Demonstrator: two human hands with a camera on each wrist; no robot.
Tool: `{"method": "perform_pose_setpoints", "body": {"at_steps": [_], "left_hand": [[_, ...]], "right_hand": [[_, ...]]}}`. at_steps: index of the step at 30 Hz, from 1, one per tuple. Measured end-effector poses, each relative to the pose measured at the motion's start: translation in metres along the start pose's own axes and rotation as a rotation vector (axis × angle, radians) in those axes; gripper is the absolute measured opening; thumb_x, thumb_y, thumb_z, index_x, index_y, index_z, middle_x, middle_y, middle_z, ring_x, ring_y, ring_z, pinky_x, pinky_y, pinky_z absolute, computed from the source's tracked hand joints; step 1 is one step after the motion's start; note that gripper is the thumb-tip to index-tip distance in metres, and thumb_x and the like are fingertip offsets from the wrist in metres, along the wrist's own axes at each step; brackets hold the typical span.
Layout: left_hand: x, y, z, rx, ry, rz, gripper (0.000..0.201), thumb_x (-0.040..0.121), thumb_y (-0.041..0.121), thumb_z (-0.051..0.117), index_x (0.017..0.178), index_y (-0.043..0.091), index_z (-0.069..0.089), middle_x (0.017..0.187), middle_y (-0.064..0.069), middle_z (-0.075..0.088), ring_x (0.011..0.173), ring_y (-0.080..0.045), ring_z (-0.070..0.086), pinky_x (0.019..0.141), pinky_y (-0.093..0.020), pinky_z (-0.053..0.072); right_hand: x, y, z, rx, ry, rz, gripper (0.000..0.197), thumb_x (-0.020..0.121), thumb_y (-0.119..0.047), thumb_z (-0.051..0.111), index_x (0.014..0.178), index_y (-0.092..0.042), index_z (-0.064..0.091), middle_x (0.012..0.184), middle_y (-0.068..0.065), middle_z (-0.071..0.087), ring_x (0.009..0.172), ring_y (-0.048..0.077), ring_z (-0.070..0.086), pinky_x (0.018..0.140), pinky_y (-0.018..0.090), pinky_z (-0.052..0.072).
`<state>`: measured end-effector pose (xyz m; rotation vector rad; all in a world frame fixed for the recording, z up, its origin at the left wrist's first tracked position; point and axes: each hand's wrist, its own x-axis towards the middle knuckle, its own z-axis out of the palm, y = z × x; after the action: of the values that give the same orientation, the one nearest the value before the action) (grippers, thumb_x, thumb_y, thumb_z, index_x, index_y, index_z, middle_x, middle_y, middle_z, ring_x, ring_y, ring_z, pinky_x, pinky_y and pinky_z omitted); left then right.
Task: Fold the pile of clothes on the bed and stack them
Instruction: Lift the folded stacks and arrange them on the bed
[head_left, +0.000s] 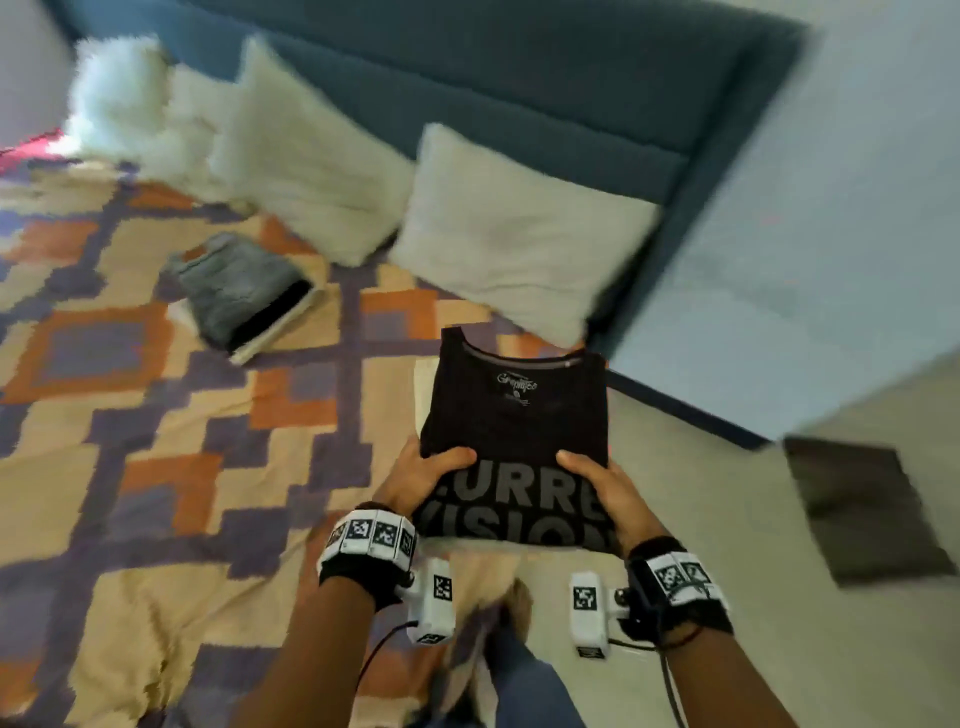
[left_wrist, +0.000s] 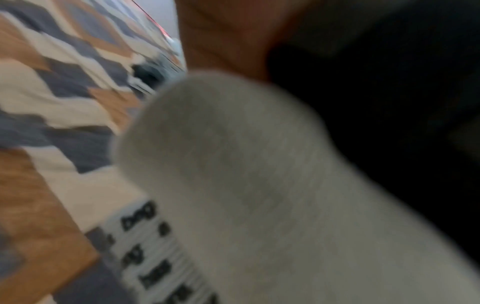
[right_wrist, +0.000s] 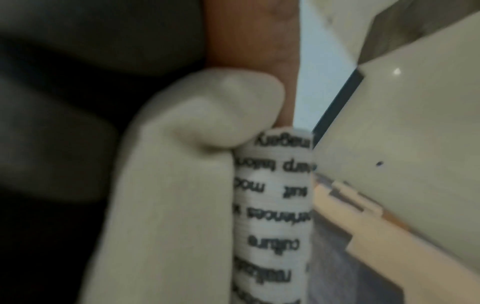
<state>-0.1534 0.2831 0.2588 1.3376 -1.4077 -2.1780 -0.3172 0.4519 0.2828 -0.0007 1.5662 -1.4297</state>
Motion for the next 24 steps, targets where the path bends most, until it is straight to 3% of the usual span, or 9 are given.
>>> {"method": "perform_pose_setpoints", "body": {"at_steps": [3, 5, 8, 12, 15, 17, 24], "left_hand": [[-0.032, -0.009, 0.083, 0.204, -0.235, 0.03, 0.077, 0.047, 0.034, 0.09, 0.115, 0.013, 0.061, 0.105, -0.008, 0.073, 0.096, -0.028, 0.07, 0.085, -0.042, 0.056], [-0.06, -0.026, 0.145, 0.334, -0.394, 0.042, 0.074, 0.05, 0.034, 0.089, 0.115, 0.016, 0.06, 0.107, -0.005, 0.071, 0.098, -0.025, 0.068, 0.09, -0.042, 0.054], [-0.109, -0.067, 0.233, 0.48, -0.633, 0.049, 0.091, 0.04, 0.041, 0.088, 0.121, 0.014, 0.058, 0.108, -0.005, 0.072, 0.095, -0.022, 0.07, 0.086, -0.04, 0.057], [-0.217, -0.145, 0.337, 0.654, -1.009, 0.067, 0.085, 0.047, 0.034, 0.085, 0.126, 0.015, 0.057, 0.109, -0.001, 0.072, 0.098, -0.018, 0.07, 0.083, -0.032, 0.057], [-0.318, -0.226, 0.391, 0.772, -1.25, 0.043, 0.083, 0.048, 0.035, 0.087, 0.125, 0.016, 0.06, 0.109, 0.0, 0.073, 0.101, -0.019, 0.069, 0.089, -0.039, 0.055], [-0.388, -0.278, 0.411, 0.848, -1.407, -0.018, 0.086, 0.049, 0.034, 0.087, 0.127, 0.015, 0.058, 0.112, -0.001, 0.072, 0.103, -0.022, 0.069, 0.092, -0.044, 0.054], [-0.638, -0.453, 0.421, 1.125, -1.899, -0.173, 0.087, 0.044, 0.032, 0.087, 0.123, 0.01, 0.058, 0.111, -0.011, 0.071, 0.097, -0.027, 0.07, 0.082, -0.042, 0.058]], "right_hand": [[-0.079, 0.028, -0.08, 0.173, 0.205, -0.053, 0.036, 0.086, -0.017, 0.071, 0.12, -0.009, 0.064, 0.104, 0.019, 0.073, 0.092, 0.035, 0.071, 0.078, 0.042, 0.059], [-0.143, 0.055, -0.13, 0.293, 0.351, -0.1, 0.04, 0.085, -0.018, 0.072, 0.122, -0.007, 0.063, 0.104, 0.018, 0.073, 0.093, 0.034, 0.071, 0.077, 0.04, 0.059], [-0.237, 0.107, -0.189, 0.483, 0.578, -0.174, 0.03, 0.086, -0.014, 0.071, 0.115, -0.009, 0.063, 0.097, 0.015, 0.075, 0.082, 0.029, 0.073, 0.065, 0.036, 0.06], [-0.37, 0.202, -0.242, 0.69, 0.864, -0.266, 0.031, 0.087, -0.013, 0.07, 0.117, -0.008, 0.062, 0.096, 0.015, 0.075, 0.08, 0.027, 0.073, 0.063, 0.035, 0.059], [-0.477, 0.286, -0.26, 0.856, 1.066, -0.325, 0.032, 0.087, -0.013, 0.069, 0.118, -0.005, 0.062, 0.1, 0.018, 0.074, 0.083, 0.03, 0.073, 0.065, 0.037, 0.06], [-0.544, 0.339, -0.258, 0.936, 1.177, -0.361, 0.036, 0.087, -0.015, 0.07, 0.12, -0.003, 0.062, 0.104, 0.019, 0.073, 0.091, 0.033, 0.072, 0.073, 0.041, 0.06], [-0.736, 0.502, -0.197, 1.259, 1.66, -0.516, 0.04, 0.084, -0.012, 0.073, 0.122, -0.007, 0.059, 0.109, 0.018, 0.072, 0.1, 0.037, 0.069, 0.088, 0.049, 0.057]]}}
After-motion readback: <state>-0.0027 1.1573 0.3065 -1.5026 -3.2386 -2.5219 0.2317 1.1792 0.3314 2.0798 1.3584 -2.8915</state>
